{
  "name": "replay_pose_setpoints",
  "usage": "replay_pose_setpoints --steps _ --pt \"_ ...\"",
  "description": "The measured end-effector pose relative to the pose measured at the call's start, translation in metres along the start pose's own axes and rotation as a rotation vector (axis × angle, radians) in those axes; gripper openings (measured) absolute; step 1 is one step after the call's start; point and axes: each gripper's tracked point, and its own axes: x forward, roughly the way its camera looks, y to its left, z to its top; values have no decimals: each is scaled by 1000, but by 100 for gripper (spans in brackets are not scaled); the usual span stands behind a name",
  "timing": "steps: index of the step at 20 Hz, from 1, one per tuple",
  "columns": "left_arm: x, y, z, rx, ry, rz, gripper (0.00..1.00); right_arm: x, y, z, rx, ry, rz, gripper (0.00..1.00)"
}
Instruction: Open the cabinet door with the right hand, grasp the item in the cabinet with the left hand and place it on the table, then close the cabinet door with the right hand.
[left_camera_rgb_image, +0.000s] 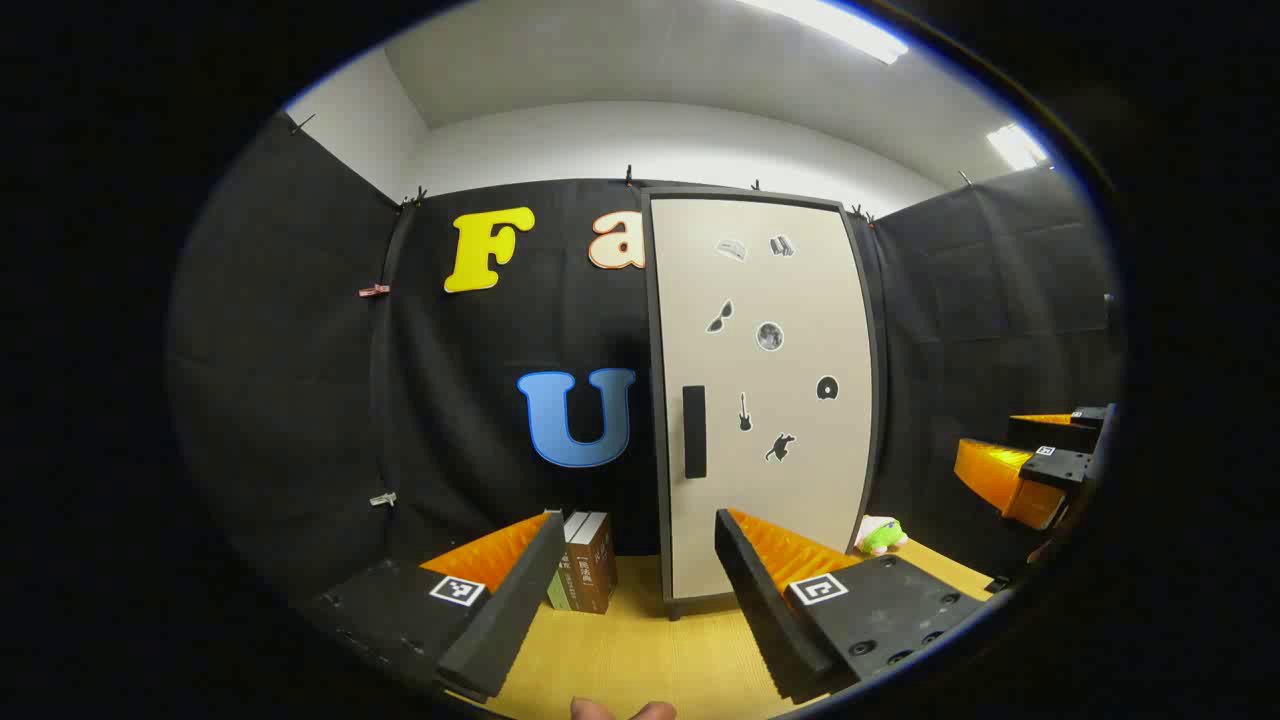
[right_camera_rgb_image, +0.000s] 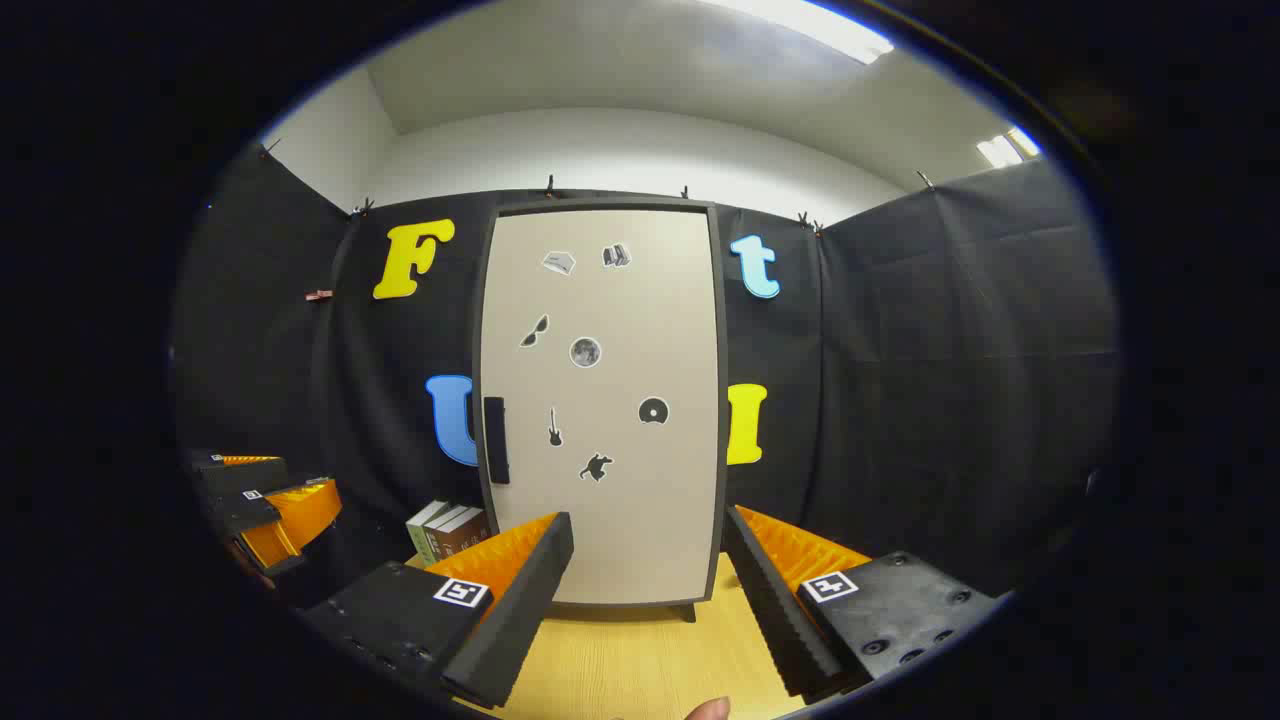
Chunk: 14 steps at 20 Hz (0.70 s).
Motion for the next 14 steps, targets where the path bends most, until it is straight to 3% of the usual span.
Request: replay_pose_setpoints --steps 14 --pt "-4 21 8 6 -18 45 94 -4 11 14 14 -15 40 97"
